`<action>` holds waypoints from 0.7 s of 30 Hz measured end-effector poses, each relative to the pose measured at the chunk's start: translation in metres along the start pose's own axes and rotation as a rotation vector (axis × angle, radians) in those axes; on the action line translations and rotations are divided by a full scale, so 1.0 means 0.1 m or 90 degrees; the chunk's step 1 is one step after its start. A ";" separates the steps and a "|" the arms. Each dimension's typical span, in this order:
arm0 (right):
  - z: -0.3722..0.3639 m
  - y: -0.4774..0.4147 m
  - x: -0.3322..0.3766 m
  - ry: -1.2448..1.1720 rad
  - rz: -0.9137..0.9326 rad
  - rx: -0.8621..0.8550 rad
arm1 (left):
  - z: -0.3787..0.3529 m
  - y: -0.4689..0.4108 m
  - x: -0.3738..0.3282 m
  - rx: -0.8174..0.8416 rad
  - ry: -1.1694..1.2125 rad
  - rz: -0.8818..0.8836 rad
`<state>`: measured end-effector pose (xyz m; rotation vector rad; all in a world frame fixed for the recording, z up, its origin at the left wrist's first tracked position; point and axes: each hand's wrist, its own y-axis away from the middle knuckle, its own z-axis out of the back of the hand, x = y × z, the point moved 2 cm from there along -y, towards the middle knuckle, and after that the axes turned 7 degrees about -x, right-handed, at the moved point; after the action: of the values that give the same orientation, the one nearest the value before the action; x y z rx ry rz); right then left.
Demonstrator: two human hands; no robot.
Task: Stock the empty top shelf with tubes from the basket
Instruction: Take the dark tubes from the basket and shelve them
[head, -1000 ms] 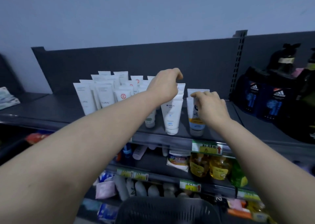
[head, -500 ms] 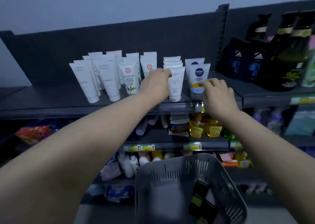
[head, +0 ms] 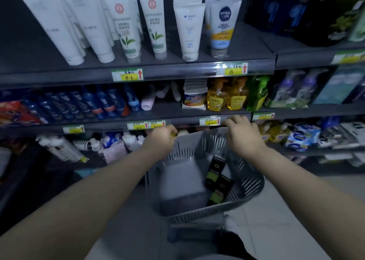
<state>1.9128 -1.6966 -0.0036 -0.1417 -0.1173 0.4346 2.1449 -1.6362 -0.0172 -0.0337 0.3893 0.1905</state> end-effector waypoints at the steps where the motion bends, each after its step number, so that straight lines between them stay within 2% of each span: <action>1: -0.10 0.04 -0.03 -0.002 0.007 0.024 | -0.17 0.02 0.03 0.036 0.004 0.009; 6: -0.49 0.18 -0.21 -0.047 0.044 0.138 | -0.94 0.05 0.02 0.207 -0.009 0.068; 11: -0.78 0.15 -0.37 -0.035 0.107 0.222 | -1.61 0.00 -0.10 0.319 0.039 0.151; 16: -1.07 0.02 -0.44 -0.060 0.120 0.281 | -1.99 -0.23 -0.24 0.341 0.070 0.256; 21: -1.27 -0.10 -0.49 -0.065 0.148 0.306 | -2.33 -0.34 -0.27 0.314 0.087 0.376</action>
<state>1.8908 -1.7403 -0.1309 0.3427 -0.0942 0.6900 2.0393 -1.6909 -0.2224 0.5623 0.5669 0.6724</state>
